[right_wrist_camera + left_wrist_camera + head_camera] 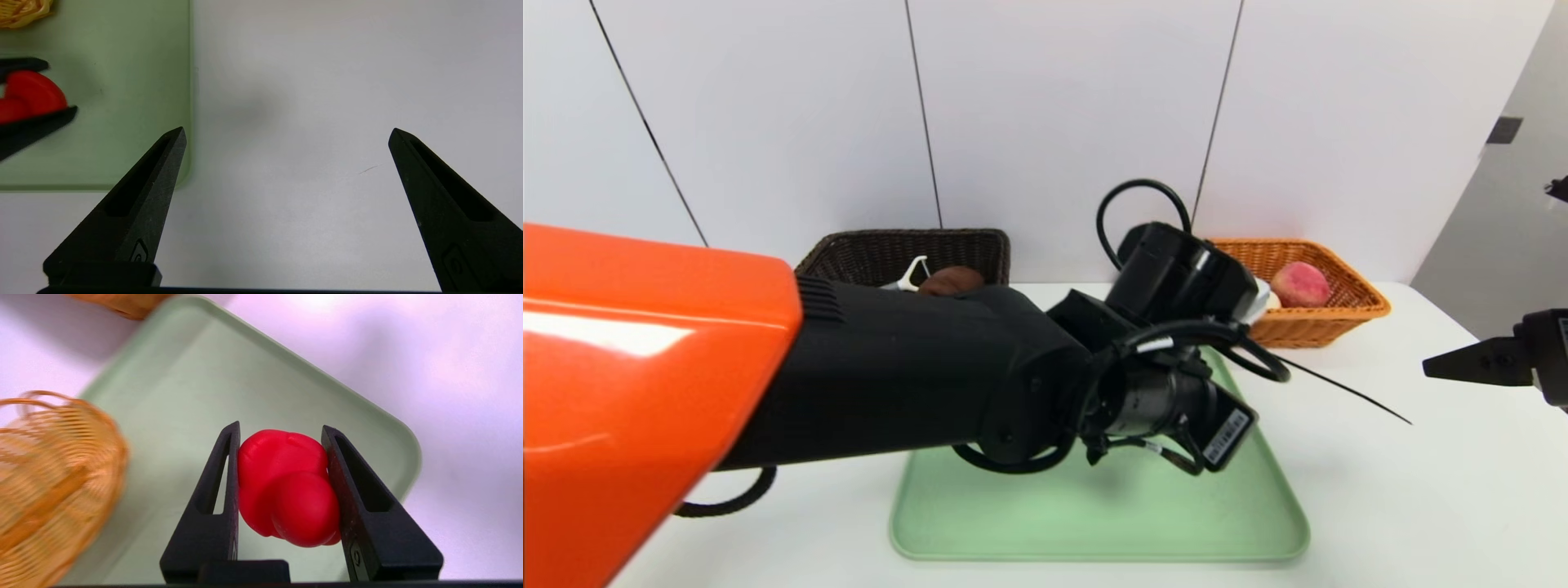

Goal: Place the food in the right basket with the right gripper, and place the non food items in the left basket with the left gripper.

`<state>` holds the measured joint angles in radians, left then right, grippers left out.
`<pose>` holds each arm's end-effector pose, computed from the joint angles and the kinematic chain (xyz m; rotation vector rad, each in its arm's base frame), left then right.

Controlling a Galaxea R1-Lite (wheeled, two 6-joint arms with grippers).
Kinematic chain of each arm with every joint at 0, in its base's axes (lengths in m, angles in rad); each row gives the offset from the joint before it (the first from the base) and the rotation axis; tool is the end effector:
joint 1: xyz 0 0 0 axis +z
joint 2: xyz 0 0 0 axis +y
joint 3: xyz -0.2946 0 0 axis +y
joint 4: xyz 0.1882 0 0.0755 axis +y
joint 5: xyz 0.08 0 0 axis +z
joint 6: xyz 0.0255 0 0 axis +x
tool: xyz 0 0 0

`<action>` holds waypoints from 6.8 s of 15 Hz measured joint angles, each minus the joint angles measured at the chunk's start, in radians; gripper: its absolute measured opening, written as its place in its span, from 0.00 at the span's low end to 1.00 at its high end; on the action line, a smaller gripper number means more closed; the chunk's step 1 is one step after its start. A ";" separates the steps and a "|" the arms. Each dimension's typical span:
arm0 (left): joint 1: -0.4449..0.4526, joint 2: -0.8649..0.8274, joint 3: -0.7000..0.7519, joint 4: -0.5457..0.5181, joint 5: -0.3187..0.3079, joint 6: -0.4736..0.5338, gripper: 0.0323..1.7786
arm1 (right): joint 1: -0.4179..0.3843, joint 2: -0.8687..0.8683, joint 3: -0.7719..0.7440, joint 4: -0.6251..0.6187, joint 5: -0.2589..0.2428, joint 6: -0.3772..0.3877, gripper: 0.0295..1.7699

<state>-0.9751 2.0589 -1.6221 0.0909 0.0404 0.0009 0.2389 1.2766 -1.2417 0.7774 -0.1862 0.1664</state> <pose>0.2431 -0.3568 0.1959 0.2668 0.4776 -0.9125 0.1736 0.0374 0.2746 -0.0138 0.7945 -0.0164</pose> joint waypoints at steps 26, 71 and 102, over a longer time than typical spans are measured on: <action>0.729 0.072 -0.159 0.126 0.005 -0.039 0.35 | 0.003 0.055 0.004 -0.031 -0.001 -0.005 0.97; 0.947 -1.779 0.994 0.610 0.107 0.024 0.95 | -0.118 -0.958 0.349 0.157 -0.022 -0.228 0.97; 0.964 -2.061 1.604 -0.046 -0.073 0.054 0.95 | -0.242 -1.277 1.241 -0.806 0.209 -0.304 0.97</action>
<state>-0.0109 -0.0019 -0.0183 0.0451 -0.0321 0.0551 -0.0032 -0.0004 -0.0009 -0.0287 0.0226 -0.1374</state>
